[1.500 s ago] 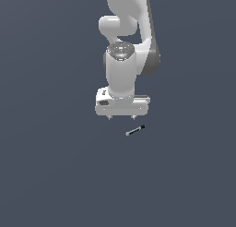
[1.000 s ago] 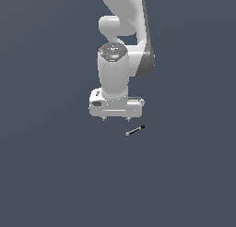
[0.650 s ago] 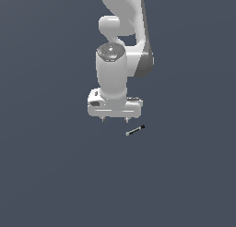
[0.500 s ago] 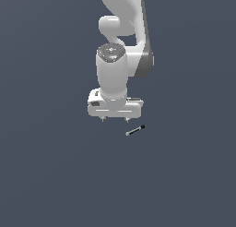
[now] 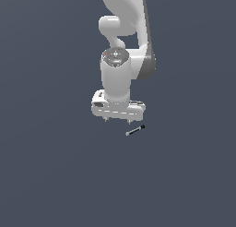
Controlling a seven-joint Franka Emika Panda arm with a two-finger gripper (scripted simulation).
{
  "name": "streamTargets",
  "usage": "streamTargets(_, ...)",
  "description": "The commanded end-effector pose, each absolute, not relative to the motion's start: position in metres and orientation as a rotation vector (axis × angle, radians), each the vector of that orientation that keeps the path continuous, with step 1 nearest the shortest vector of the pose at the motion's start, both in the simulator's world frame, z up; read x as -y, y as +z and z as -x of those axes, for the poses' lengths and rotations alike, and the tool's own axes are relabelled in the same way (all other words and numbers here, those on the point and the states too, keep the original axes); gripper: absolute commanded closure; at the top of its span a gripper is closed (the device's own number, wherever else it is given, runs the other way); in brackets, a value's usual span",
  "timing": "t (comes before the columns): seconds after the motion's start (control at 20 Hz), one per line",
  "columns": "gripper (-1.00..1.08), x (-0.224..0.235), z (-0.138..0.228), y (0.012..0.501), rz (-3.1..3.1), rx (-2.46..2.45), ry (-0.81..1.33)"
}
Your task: Pick up the object and move it to a goal position.
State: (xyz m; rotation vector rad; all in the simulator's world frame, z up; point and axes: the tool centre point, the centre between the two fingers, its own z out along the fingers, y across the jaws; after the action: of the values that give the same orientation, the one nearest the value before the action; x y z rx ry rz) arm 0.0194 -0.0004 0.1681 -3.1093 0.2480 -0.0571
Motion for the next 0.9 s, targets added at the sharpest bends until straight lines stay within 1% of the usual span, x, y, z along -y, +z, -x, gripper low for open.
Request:
streamTargets(0.0, -0.92, -0.004, -0.018, 0.163, 3.103, -0.307, -0.053)
streamTargets(0.85, -0.92, -0.047, -0.006, 0.119, 2.989, -0.883, -0.019)
